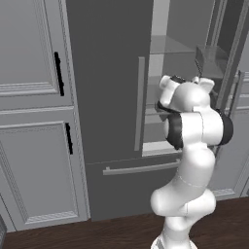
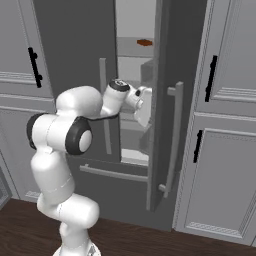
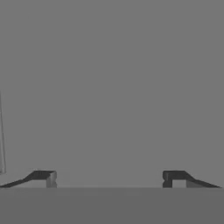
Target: Grab a lemon wedge from the fridge and one ice cube from the ice bowl, and put them in the glass of lemonade.
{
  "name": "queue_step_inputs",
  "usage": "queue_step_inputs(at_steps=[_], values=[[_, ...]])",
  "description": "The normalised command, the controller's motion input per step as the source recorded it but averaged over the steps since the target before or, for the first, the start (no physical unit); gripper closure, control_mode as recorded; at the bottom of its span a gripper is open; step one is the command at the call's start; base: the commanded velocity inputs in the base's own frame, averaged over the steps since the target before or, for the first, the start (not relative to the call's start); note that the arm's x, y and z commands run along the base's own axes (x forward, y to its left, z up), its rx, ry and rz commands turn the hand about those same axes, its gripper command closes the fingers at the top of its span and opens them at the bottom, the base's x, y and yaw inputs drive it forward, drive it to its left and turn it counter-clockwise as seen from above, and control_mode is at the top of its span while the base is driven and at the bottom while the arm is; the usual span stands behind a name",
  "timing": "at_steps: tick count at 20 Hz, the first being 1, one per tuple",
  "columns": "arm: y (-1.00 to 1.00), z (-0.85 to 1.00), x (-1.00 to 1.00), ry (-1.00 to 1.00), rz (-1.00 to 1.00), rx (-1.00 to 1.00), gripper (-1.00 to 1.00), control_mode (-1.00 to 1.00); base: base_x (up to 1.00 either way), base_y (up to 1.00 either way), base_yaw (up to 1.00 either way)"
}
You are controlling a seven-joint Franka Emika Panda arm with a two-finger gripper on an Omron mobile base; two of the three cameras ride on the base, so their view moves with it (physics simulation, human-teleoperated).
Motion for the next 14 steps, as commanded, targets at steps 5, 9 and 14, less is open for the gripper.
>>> queue_step_inputs(at_steps=[5, 9, 14], values=[[-0.99, 0.00, -0.67, 0.20, -0.25, 0.00, -1.00, -1.00, 0.00, 0.00, 0.00], [-0.34, 0.00, -0.51, 0.06, -0.15, 0.00, -1.00, -1.00, 0.00, 0.00, 0.00], [0.84, 0.00, -0.50, -0.08, 0.06, -0.07, -1.00, -1.00, 0.00, 0.00, 0.00]])
